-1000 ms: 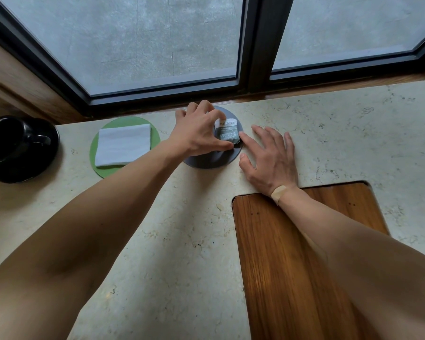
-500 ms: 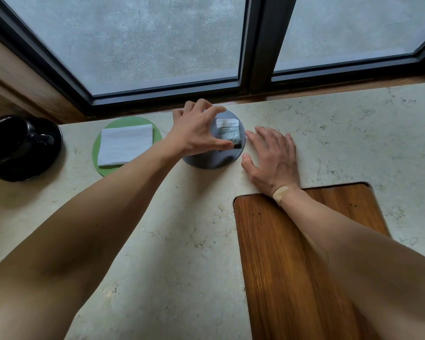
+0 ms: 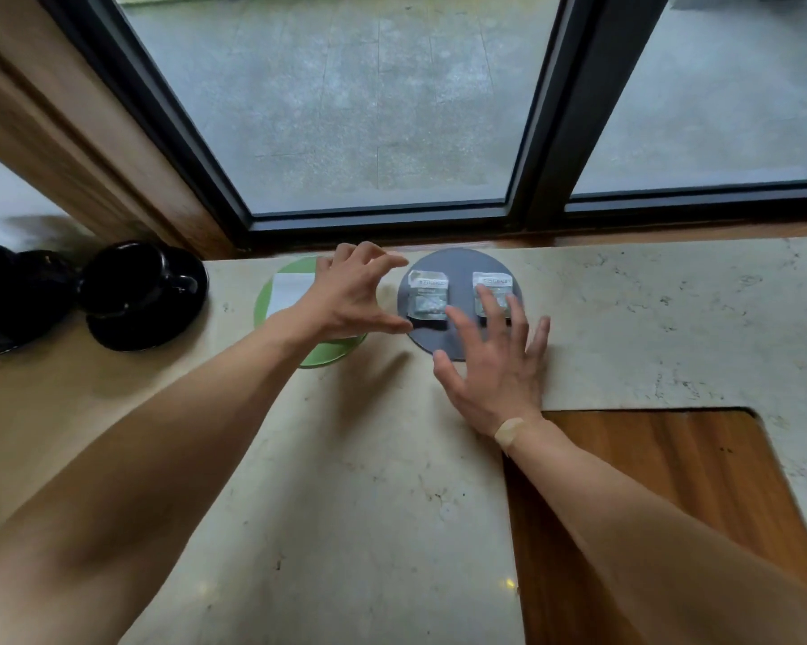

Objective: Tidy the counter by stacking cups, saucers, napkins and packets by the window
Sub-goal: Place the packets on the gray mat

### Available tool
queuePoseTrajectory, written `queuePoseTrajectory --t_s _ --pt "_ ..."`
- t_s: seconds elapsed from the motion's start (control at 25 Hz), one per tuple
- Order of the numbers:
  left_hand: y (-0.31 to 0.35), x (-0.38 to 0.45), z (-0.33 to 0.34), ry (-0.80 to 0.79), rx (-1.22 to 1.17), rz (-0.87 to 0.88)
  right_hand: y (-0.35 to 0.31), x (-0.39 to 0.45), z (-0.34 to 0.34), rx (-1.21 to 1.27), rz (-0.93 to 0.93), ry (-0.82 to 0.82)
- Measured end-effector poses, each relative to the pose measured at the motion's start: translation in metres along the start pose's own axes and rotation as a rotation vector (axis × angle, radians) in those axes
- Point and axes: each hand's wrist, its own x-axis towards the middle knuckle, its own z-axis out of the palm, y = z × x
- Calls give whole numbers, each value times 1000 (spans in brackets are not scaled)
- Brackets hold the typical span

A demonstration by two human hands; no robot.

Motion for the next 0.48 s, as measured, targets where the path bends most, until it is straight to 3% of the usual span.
queuePoseTrajectory --t_s 0.48 --pt "11 30 16 -51 26 66 -11 3 21 -51 122 11"
